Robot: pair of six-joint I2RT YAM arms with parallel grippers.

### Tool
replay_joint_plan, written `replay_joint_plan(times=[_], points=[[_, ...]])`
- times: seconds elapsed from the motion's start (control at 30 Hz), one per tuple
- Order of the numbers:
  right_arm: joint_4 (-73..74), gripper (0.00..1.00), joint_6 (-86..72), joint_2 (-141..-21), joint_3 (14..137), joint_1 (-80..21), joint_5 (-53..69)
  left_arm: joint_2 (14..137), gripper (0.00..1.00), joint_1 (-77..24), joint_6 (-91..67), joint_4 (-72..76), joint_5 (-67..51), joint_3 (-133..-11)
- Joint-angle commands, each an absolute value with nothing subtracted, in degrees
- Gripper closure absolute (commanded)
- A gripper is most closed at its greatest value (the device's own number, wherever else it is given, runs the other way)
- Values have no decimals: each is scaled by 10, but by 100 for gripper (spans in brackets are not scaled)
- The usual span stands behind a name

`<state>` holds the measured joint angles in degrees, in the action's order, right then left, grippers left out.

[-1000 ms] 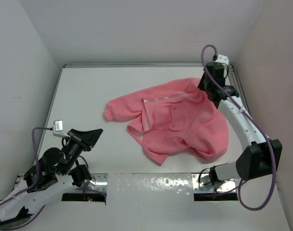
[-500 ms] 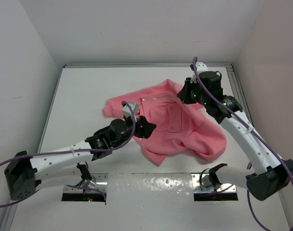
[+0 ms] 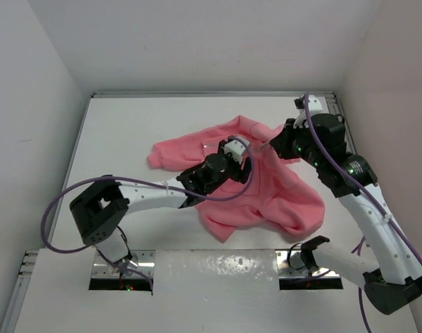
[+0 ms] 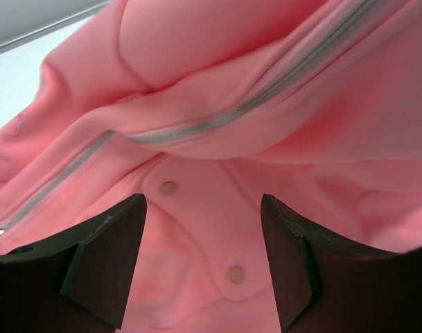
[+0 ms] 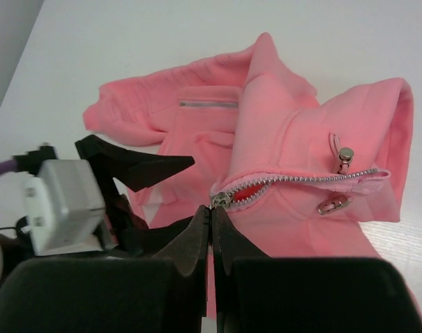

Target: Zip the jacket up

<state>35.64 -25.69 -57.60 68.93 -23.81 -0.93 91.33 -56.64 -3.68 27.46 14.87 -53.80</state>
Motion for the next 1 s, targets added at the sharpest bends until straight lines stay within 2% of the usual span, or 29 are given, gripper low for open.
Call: replay_joint_plan(times=[0.0,0.4,0.57,0.63,0.7,0.8,0.97], points=[[350,100,-249,-558,708,-239,-45,940,35,-566,54,301,186,-569],[365,100,-250,-534,716,-238,-16,1076,34,-569,137,362,180,-684],[367,100,-251,-521,714,-238,-37,1121,38,-571,124,357,120,-733],[367,100,-254,-518,713,-238,-45,1136,58,-571,114,354,86,-755],[366,100,-254,-516,716,-238,-56,1153,88,-572,103,342,100,-775],[371,100,-252,-512,716,-238,-98,1137,100,-572,106,359,168,-748],[341,100,-251,-505,674,-237,-155,1047,100,-554,145,361,271,-631]])
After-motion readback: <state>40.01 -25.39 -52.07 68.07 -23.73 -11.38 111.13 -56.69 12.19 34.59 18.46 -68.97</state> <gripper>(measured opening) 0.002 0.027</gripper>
